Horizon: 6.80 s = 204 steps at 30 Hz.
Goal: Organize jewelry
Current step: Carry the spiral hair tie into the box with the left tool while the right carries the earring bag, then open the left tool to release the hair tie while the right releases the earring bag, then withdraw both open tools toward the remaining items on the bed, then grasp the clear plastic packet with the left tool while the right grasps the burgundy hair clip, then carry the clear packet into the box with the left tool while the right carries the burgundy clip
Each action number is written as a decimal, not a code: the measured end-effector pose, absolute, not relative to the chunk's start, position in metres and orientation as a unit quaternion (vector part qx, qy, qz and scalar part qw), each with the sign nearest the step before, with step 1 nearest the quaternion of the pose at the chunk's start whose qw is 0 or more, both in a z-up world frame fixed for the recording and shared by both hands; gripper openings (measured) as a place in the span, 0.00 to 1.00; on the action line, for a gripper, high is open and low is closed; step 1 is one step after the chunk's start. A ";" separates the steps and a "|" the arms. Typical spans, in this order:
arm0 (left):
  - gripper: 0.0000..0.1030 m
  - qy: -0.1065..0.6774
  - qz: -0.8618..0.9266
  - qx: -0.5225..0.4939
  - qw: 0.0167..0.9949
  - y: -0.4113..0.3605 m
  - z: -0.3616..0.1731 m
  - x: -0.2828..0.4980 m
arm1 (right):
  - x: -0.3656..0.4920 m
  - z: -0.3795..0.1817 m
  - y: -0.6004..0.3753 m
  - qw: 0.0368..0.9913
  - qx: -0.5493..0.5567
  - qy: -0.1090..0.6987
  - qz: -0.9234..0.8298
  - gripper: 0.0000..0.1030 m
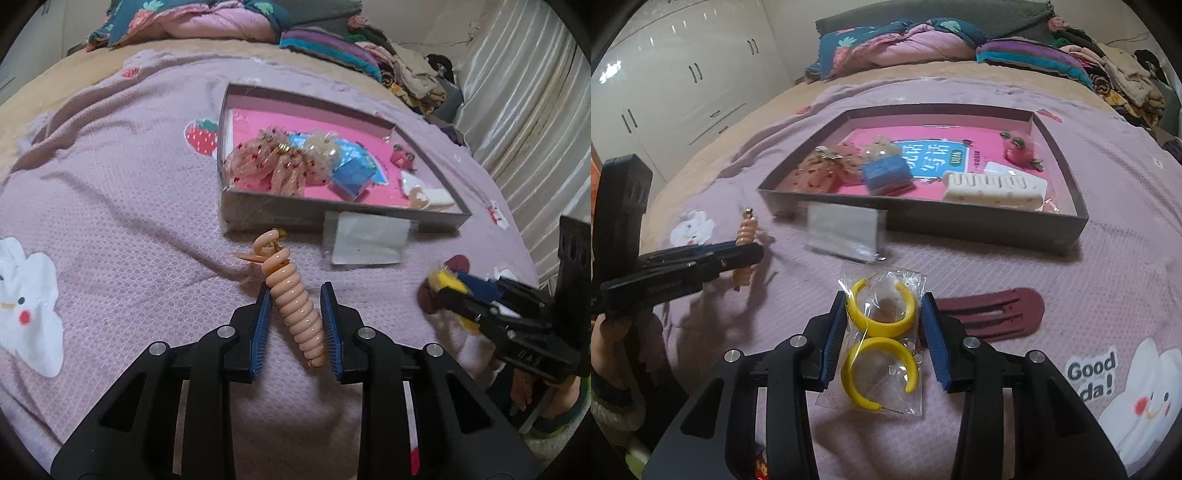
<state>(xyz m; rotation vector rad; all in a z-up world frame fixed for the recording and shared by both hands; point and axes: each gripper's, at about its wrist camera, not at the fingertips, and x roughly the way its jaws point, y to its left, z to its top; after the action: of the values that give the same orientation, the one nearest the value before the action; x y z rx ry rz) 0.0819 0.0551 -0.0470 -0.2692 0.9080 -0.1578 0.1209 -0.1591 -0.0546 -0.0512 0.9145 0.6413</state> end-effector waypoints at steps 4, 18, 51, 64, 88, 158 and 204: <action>0.18 0.421 -0.077 -0.122 0.896 0.050 -0.032 0.076 | 0.110 -0.051 -0.159 0.846 -0.025 0.427 0.319 0.38; 0.18 0.387 -0.095 -0.106 0.911 0.028 0.005 0.089 | 0.111 -0.009 -0.187 0.876 0.011 0.374 0.305 0.38; 0.19 0.381 -0.109 -0.077 0.915 0.004 0.010 0.182 | 0.177 0.041 -0.241 0.921 0.051 0.314 0.224 0.38; 0.19 0.406 -0.089 -0.093 0.905 0.029 -0.016 0.202 | 0.238 0.008 -0.199 0.911 0.014 0.354 0.212 0.38; 0.55 0.375 -0.076 -0.107 0.918 0.039 0.009 0.177 | 0.213 0.023 -0.215 0.931 0.036 0.309 0.193 0.85; 0.91 0.463 -0.111 -0.139 0.868 -0.016 -0.064 0.151 | 0.157 -0.062 -0.238 0.867 0.091 0.426 0.241 0.12; 0.73 0.384 -0.044 -0.121 0.914 0.046 0.006 0.148 | 0.170 0.058 -0.205 0.928 0.008 0.282 0.243 0.05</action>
<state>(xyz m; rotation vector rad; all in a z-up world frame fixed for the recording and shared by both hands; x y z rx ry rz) 0.1484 0.0459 0.0057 -0.2491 0.7903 -0.0911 0.1702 -0.2046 0.0575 0.0162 0.5779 0.4987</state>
